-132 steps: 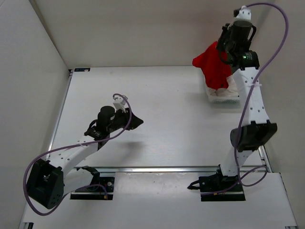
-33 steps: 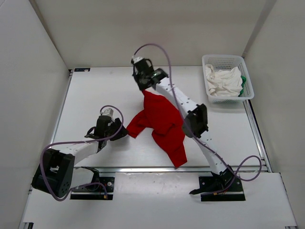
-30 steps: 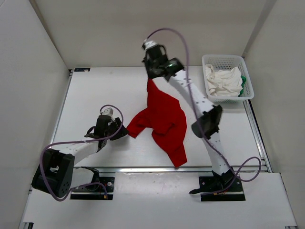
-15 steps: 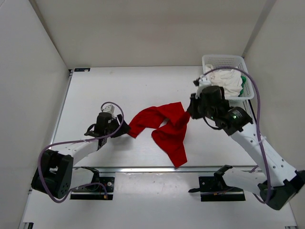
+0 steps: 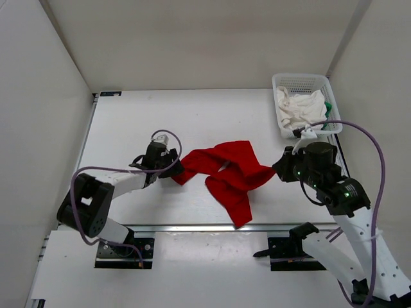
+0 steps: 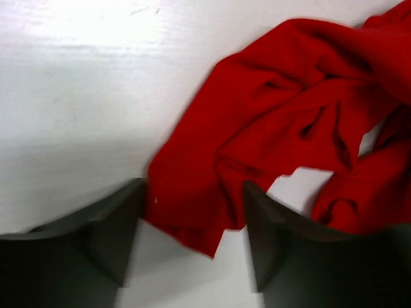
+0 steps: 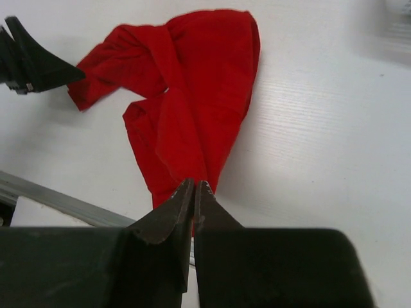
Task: Fold and stack the t-shirts
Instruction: Flatten out the tshirt
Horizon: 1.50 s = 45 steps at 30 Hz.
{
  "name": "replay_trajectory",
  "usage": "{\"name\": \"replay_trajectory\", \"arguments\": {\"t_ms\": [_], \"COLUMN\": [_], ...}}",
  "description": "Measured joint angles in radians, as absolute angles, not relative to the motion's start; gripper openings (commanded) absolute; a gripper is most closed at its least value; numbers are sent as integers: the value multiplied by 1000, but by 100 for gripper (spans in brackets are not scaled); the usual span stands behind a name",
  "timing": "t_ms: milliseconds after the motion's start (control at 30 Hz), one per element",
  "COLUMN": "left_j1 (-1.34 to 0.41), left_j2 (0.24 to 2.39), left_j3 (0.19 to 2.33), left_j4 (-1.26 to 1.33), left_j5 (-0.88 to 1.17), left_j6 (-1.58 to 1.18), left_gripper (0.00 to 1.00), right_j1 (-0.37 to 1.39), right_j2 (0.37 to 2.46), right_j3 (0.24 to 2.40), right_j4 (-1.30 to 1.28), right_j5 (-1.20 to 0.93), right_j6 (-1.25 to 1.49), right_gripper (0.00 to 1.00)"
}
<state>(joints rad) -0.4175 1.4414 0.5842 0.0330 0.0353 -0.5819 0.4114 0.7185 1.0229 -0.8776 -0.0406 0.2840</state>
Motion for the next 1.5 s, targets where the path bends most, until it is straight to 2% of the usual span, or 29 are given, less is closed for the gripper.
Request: {"name": "replay_trajectory", "arguments": {"t_ms": [133,233,333,467,600,700,767,833,900,1000,1100,1167,1300,1433,1500], "left_j1": [-426,-425,-424,-390,-333,-290,-241,-186,-128,-71,1,46,63,-11,-56], "left_j2": [1526,1545,1555,1577,1587,1552,1454,1316,1172,1036,1007,1027,1062,1044,1035], "left_j3": [635,643,721,1015,1417,1621,1607,1483,1306,1057,829,714,636,614,590], "left_j4": [44,51,-7,-131,-257,-281,-266,-232,-197,-163,-131,-157,-193,-153,-136], "left_j5": [33,33,29,42,33,22,18,-1,-46,-59,-30,-17,-2,-3,-8], "left_j6": [-576,-574,-565,-553,-520,-500,-498,-500,-505,-520,-538,-545,-554,-563,-567], "left_gripper": [17,0,0,0,0,5,8,13,26,35,35,34,40,55,58], "right_j1": [385,393,397,343,220,154,137,160,203,273,345,415,565,681,730], "right_j2": [754,804,870,1038,1260,1402,1480,1478,1390,1151,920,843,786,735,713], "right_j3": [961,935,937,1052,1419,1784,2025,2114,2032,1619,1211,1027,807,737,715], "right_j4": [-826,-785,-716,-644,-605,-597,-587,-572,-533,-438,-432,-485,-567,-614,-624], "right_j5": [-96,-121,-149,-216,-278,-324,-336,-335,-338,-354,-321,-281,-204,-179,-148], "right_j6": [273,270,269,271,271,271,261,238,223,218,221,226,254,300,331], "right_gripper": [0,0,0,0,1,0,0,1,0,0,0,0,0,1,0]}}
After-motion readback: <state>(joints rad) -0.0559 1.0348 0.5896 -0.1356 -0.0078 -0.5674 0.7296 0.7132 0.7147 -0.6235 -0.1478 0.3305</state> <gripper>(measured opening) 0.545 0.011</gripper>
